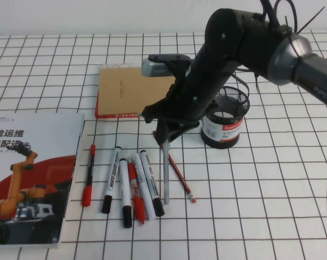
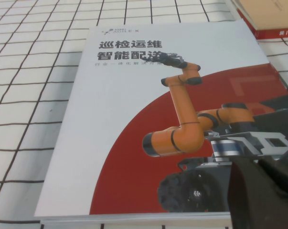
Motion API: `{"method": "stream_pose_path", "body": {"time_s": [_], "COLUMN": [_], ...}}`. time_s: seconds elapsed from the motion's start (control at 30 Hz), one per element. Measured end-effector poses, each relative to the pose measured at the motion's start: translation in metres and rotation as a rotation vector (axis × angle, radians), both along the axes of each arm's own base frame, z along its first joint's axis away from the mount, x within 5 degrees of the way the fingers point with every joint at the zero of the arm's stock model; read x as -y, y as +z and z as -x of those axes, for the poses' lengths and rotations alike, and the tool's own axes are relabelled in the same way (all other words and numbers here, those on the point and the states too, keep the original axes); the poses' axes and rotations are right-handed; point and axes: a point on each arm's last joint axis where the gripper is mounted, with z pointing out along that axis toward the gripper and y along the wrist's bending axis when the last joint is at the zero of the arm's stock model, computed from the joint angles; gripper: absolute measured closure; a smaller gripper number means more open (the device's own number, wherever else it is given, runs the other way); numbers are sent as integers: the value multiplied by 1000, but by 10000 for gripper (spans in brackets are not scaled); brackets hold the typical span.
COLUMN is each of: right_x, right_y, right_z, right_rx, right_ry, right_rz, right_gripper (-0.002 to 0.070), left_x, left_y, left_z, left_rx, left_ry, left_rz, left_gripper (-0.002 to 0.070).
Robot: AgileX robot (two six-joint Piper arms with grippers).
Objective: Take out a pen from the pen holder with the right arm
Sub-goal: 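Take a marker out of the pen holder and lay it on the table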
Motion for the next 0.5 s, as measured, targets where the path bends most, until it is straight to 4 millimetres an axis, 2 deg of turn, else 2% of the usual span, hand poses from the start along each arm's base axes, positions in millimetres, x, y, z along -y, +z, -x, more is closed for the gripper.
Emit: {"method": "stream_pose_path", "body": {"time_s": [0.2,0.5], "right_x": [-13,-17], "right_y": [-13,-23], "right_z": [-17,-22], "right_rx": [10,2], "right_ry": [5,0], "right_rz": [-18,-33], "right_gripper": [575,575], "left_x": [0,0], "left_y": [0,0], "left_z": [0,0], "left_rx": [0,0], "left_ry": [0,0], "left_rz": [0,0], "left_gripper": [679,680]}}
